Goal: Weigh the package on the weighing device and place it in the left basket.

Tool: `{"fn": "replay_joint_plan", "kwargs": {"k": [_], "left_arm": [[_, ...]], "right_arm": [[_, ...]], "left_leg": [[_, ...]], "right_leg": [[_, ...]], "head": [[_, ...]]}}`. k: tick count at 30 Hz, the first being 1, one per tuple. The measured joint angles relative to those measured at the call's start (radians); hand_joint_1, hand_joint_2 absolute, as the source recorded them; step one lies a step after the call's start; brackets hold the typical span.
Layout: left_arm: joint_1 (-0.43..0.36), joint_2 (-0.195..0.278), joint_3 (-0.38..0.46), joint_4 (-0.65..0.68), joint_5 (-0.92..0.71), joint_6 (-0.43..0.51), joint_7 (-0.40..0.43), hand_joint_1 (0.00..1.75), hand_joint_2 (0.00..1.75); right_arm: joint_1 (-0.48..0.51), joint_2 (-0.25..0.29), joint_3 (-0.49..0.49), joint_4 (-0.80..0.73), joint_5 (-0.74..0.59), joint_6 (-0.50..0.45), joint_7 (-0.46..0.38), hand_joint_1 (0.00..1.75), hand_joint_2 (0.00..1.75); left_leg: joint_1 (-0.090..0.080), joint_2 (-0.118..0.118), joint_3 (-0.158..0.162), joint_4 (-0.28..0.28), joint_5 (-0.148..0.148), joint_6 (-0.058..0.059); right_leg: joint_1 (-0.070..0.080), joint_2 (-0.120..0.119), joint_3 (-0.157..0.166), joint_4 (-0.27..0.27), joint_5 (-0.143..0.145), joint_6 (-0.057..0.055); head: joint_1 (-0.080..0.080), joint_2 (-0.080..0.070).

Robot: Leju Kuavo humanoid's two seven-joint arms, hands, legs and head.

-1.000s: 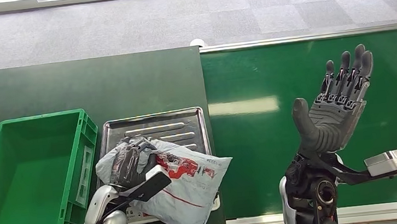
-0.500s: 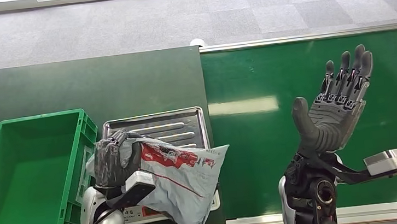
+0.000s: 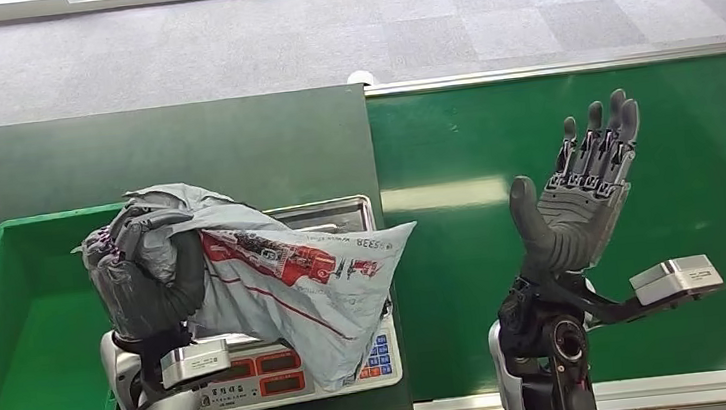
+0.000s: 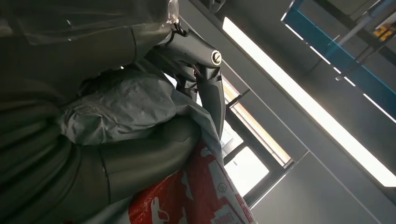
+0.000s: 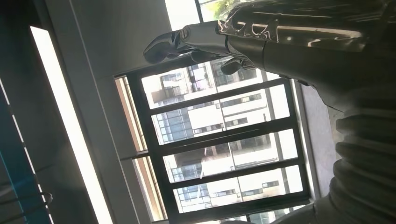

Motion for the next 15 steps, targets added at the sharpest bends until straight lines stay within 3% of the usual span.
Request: {"fn": "replay_joint_plan", "kwargs": {"k": [6, 15], "left_arm": [[-0.055, 0.038, 0.016, 0.004, -0.033, 0.032, 0.068, 1.73, 1.75], [-0.226, 0.141, 0.163, 0.172, -0.222, -0.029, 0.17, 1.75, 1.75]], "right_arm": [[-0.007, -0.005, 0.009, 0.021, -0.01, -0.006, 0.0, 0.0, 1.75], [-0.017, -0.009, 0.018, 0.046, -0.018, -0.011, -0.002, 0.0, 1.75]], "left_leg": [[0.0, 0.0, 0.0, 0.0, 0.0, 0.0], [0.001, 0.001, 0.0, 0.0, 0.001, -0.001]], "right_leg": [[0.0, 0.0, 0.0, 0.0, 0.0, 0.0], [0.001, 0.0, 0.0, 0.001, 0.0, -0.001]], "head": [[0.0, 0.0], [0.0, 0.0]]}}
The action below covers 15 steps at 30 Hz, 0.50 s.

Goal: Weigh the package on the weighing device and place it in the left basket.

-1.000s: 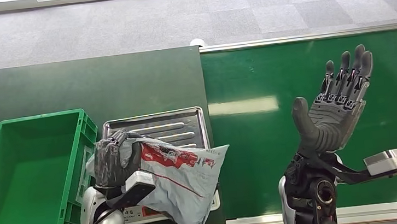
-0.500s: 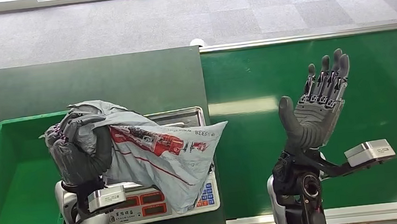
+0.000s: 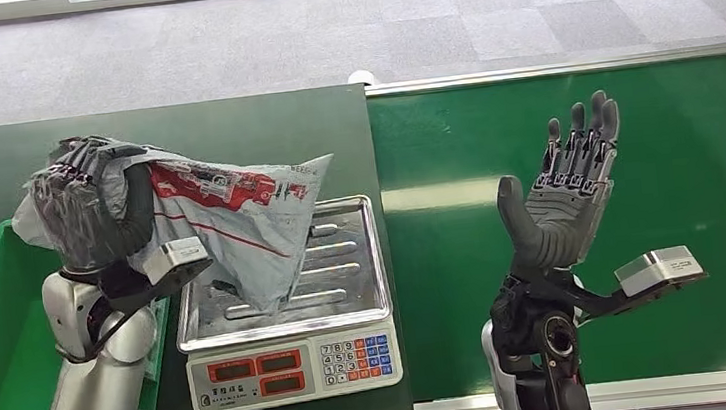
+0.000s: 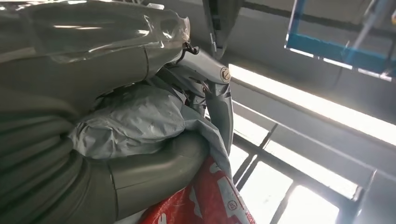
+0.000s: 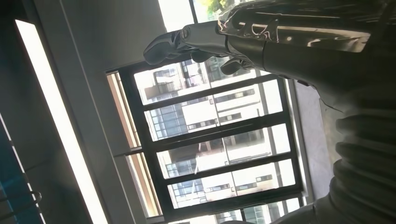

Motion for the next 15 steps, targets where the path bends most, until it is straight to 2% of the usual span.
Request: {"fn": "replay_joint_plan", "kwargs": {"k": [8, 15], "left_arm": [[-0.153, 0.119, 0.062, 0.204, -0.136, -0.006, 0.051, 1.75, 1.75], [-0.196, 0.159, 0.07, 0.275, -0.147, -0.003, 0.06, 1.74, 1.75]], "right_arm": [[-0.002, -0.004, -0.007, 0.008, 0.005, -0.007, 0.0, 0.0, 1.75], [-0.003, -0.005, -0.011, 0.009, 0.007, -0.011, 0.0, 0.0, 1.75]], "left_leg": [[0.0, 0.002, 0.0, 0.0, 0.0, 0.0], [0.0, 0.002, -0.001, 0.0, 0.0, 0.0]], "right_leg": [[0.0, 0.001, -0.001, 0.0, 0.0, 0.0], [0.0, 0.001, -0.002, 0.0, 0.0, 0.0]], "head": [[0.0, 0.0], [0.0, 0.0]]}}
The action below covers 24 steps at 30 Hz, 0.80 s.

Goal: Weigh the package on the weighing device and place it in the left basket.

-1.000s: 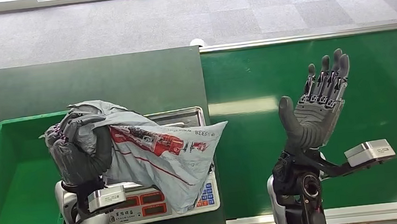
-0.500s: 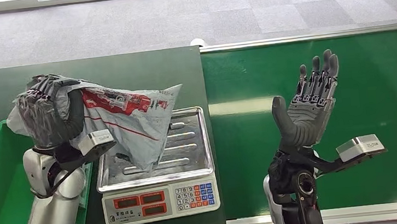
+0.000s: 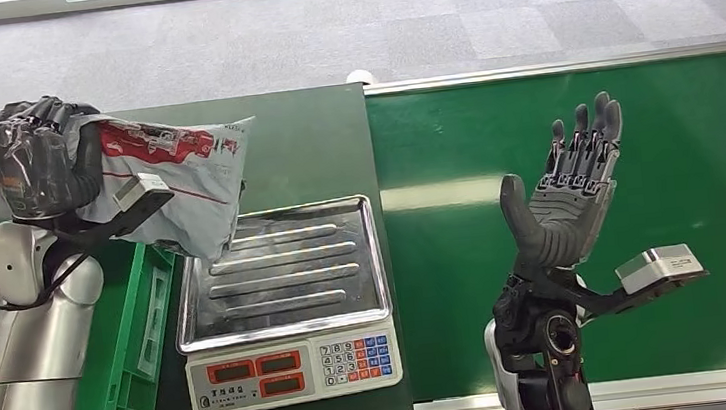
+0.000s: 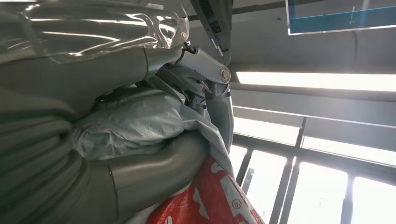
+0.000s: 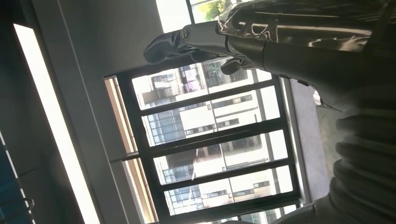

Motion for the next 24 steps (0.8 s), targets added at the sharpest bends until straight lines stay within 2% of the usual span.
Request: {"fn": "replay_joint_plan", "kwargs": {"k": [6, 11, 16, 19, 24], "left_arm": [[-0.056, 0.056, 0.025, 0.059, -0.007, -0.039, 0.031, 1.72, 1.75], [-0.151, 0.108, 0.06, 0.147, -0.011, -0.11, 0.047, 1.73, 1.75], [-0.234, 0.16, 0.101, 0.271, 0.048, -0.119, -0.019, 1.68, 1.75], [-0.242, 0.172, 0.131, 0.299, 0.109, -0.135, -0.064, 1.61, 1.75], [-0.243, 0.176, 0.157, 0.312, 0.141, -0.165, -0.081, 1.45, 1.75]], "right_arm": [[0.0, -0.008, -0.008, 0.008, 0.01, -0.008, 0.002, 0.0, 1.75], [0.002, -0.019, -0.016, 0.019, 0.028, -0.017, 0.003, 0.0, 1.75], [0.01, -0.03, -0.027, 0.031, 0.029, -0.023, 0.003, 0.0, 1.75], [0.012, -0.035, -0.034, 0.042, 0.028, -0.022, 0.002, 0.0, 1.75], [0.013, -0.04, -0.045, 0.06, 0.028, -0.021, 0.0, 0.0, 1.75]], "left_leg": [[0.0, 0.001, 0.0, 0.0, 0.0, 0.0], [0.001, 0.001, 0.0, 0.0, 0.0, 0.0], [0.001, 0.001, 0.0, 0.0, 0.0, 0.0], [0.001, 0.001, -0.001, 0.0, 0.0, -0.001], [0.001, 0.001, -0.001, 0.0, 0.0, -0.001]], "right_leg": [[0.0, 0.0, -0.001, 0.0, 0.0, 0.0], [0.001, 0.0, -0.001, 0.0, 0.0, 0.0], [0.001, 0.001, -0.002, 0.0, 0.0, 0.0], [0.001, 0.001, -0.002, 0.0, 0.0, 0.0], [0.001, 0.001, -0.002, 0.0, 0.0, 0.0]], "head": [[0.0, 0.0], [0.0, 0.0], [0.0, 0.0], [0.0, 0.0], [0.0, 0.0]]}}
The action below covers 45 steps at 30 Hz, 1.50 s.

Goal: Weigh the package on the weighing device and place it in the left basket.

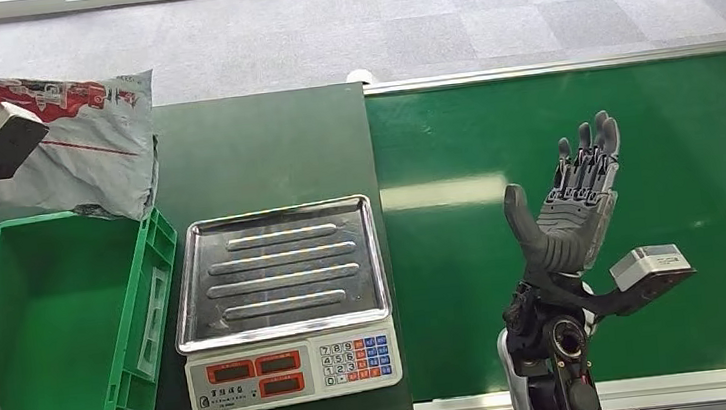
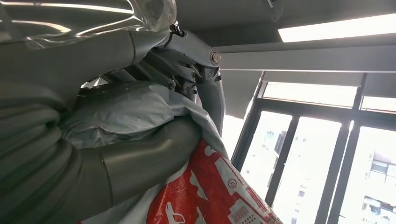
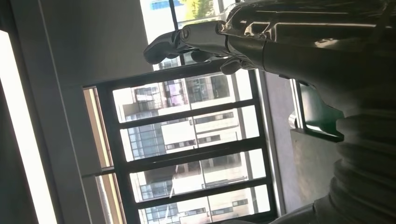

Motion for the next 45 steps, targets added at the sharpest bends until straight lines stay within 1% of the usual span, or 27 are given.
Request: {"fn": "replay_joint_plan", "kwargs": {"k": [9, 12, 13, 14, 17, 20, 21, 24, 25, 26, 28, 31, 32, 33, 35, 36, 38, 45], "left_arm": [[0.02, 0.0, 0.016, -0.018, 0.052, -0.032, -0.026, 1.42, 1.75], [0.045, 0.0, 0.03, -0.045, 0.098, -0.069, -0.041, 1.47, 1.75], [0.06, 0.0, 0.038, -0.061, 0.137, -0.103, -0.053, 1.5, 1.75], [0.078, 0.001, 0.049, -0.081, 0.191, -0.158, -0.068, 1.52, 1.75], [0.148, 0.009, 0.093, -0.144, 0.356, -0.348, -0.111, 1.54, 1.75], [0.198, 0.017, 0.128, -0.184, 0.417, -0.431, -0.127, 1.66, 1.75], [0.208, 0.022, 0.136, -0.192, 0.446, -0.478, -0.131, 1.68, 1.75], [0.257, 0.047, 0.159, -0.214, 0.564, -0.681, -0.16, 1.71, 1.75], [0.279, 0.054, 0.169, -0.219, 0.594, -0.733, -0.175, 1.71, 1.75], [0.302, 0.058, 0.18, -0.222, 0.617, -0.771, -0.189, 1.71, 1.75], [0.344, 0.056, 0.207, -0.231, 0.642, -0.816, -0.213, 1.7, 1.75], [0.375, 0.052, 0.231, -0.242, 0.649, -0.836, -0.225, 1.71, 1.75], [0.381, 0.049, 0.236, -0.247, 0.65, -0.84, -0.226, 1.64, 1.75], [0.391, 0.045, 0.244, -0.253, 0.652, -0.845, -0.227, 1.22, 1.75], [0.433, 0.027, 0.291, -0.287, 0.656, -0.876, -0.229, 0.36, 1.75], [0.448, 0.021, 0.311, -0.301, 0.656, -0.89, -0.229, 0.0, 1.75], [0.461, 0.016, 0.337, -0.313, 0.655, -0.905, -0.226, 0.0, 1.75], [0.461, 0.016, 0.358, -0.315, 0.654, -0.91, -0.222, 0.0, 1.75]], "right_arm": [[0.003, -0.001, -0.017, 0.017, 0.0, 0.0, -0.001, 0.0, 1.75], [0.007, -0.001, -0.024, 0.018, 0.005, 0.0, -0.001, 0.0, 1.75], [0.01, -0.001, -0.028, 0.018, 0.009, 0.001, -0.001, 0.0, 1.75], [0.014, -0.001, -0.033, 0.018, 0.014, 0.004, -0.001, 0.0, 1.75], [0.021, -0.002, -0.051, 0.018, 0.025, 0.015, -0.001, 0.0, 1.75], [0.025, -0.004, -0.064, 0.018, 0.028, 0.02, -0.001, 0.0, 1.75], [0.025, -0.004, -0.068, 0.018, 0.029, 0.022, -0.001, 0.0, 1.75], [0.027, -0.004, -0.082, 0.019, 0.035, 0.027, -0.001, 0.0, 1.75], [0.029, -0.004, -0.088, 0.019, 0.038, 0.029, -0.001, 0.0, 1.75], [0.032, -0.004, -0.095, 0.019, 0.041, 0.031, -0.001, 0.0, 1.75], [0.039, -0.004, -0.106, 0.019, 0.048, 0.036, -0.001, 0.0, 1.75], [0.045, -0.004, -0.113, 0.019, 0.053, 0.04, -0.001, 0.0, 1.75], [0.046, -0.004, -0.114, 0.019, 0.053, 0.04, -0.001, 0.0, 1.75], [0.047, -0.004, -0.116, 0.019, 0.054, 0.041, -0.001, 0.0, 1.75], [0.052, -0.004, -0.125, 0.019, 0.056, 0.043, -0.001, 0.0, 1.75], [0.053, -0.004, -0.128, 0.019, 0.057, 0.044, -0.001, 0.0, 1.75], [0.055, -0.004, -0.132, 0.019, 0.057, 0.045, -0.001, 0.0, 1.75], [0.055, -0.004, -0.134, 0.019, 0.057, 0.045, 0.0, 0.0, 1.75]], "left_leg": [[0.0, 0.0, 0.0, 0.0, 0.0, 0.0], [0.0, 0.0, 0.0, 0.0, 0.0, 0.0], [0.0, 0.0, 0.0, 0.0, 0.0, 0.0], [0.0, 0.0, 0.0, 0.0, 0.0, 0.0], [0.0, 0.001, 0.0, 0.0, 0.0, 0.0], [0.0, 0.001, -0.001, 0.0, 0.0, 0.0], [0.0, 0.001, -0.001, 0.0, 0.0, 0.0], [0.0, 0.001, 0.0, 0.0, 0.0, 0.0], [0.0, 0.002, 0.0, 0.0, 0.0, 0.0], [0.0, 0.002, 0.0, 0.0, 0.0, 0.0], [0.0, 0.002, 0.0, 0.0, 0.0, 0.0], [0.0, 0.002, 0.0, 0.0, 0.0, 0.0], [0.0, 0.002, 0.0, 0.0, 0.0, 0.0], [0.0, 0.002, 0.0, 0.0, 0.0, 0.0], [0.0, 0.002, -0.001, 0.0, -0.001, 0.0], [0.0, 0.002, -0.001, 0.0, -0.001, -0.001], [0.0, 0.001, -0.001, 0.0, -0.001, -0.001], [0.0, 0.001, 0.0, 0.0, 0.0, -0.001]], "right_leg": [[0.0, 0.0, 0.0, 0.0, 0.0, 0.0], [0.0, 0.0, 0.0, 0.0, 0.0, 0.0], [0.0, 0.0, 0.0, 0.0, 0.0, 0.0], [0.0, 0.0, 0.0, 0.0, 0.0, 0.0], [0.0, 0.001, -0.001, 0.0, 0.0, 0.0], [0.0, 0.001, -0.001, 0.0, 0.0, 0.0], [0.0, 0.0, -0.001, 0.0, 0.0, 0.0], [0.0, 0.002, -0.001, 0.0, 0.0, 0.0], [0.0, 0.002, -0.001, 0.0, 0.0, 0.0], [0.0, 0.003, -0.001, 0.0, 0.0, 0.0], [0.0, 0.003, -0.001, 0.0, 0.0, 0.0], [0.0, 0.003, -0.002, 0.0, 0.0, 0.0], [0.0, 0.003, -0.002, 0.0, 0.0, 0.0], [0.0, 0.003, -0.002, 0.0, 0.0, 0.0], [0.0, 0.003, -0.002, 0.0, 0.0, 0.0], [0.0, 0.003, -0.001, 0.0, 0.0, 0.0], [0.0, 0.003, -0.001, 0.0, 0.0, 0.0], [0.0, 0.003, -0.001, 0.0, 0.0, 0.0]], "head": [[0.0, 0.0], [0.0, 0.0], [0.0, 0.0], [0.0, 0.0], [0.0, 0.0], [0.0, 0.0], [0.0, 0.0], [0.0, 0.0], [0.0, 0.0], [0.0, 0.0], [0.0, 0.0], [0.0, 0.0], [0.0, 0.0], [0.0, 0.0], [0.0, 0.0], [0.0, 0.0], [0.0, 0.0], [0.0, 0.0]]}}
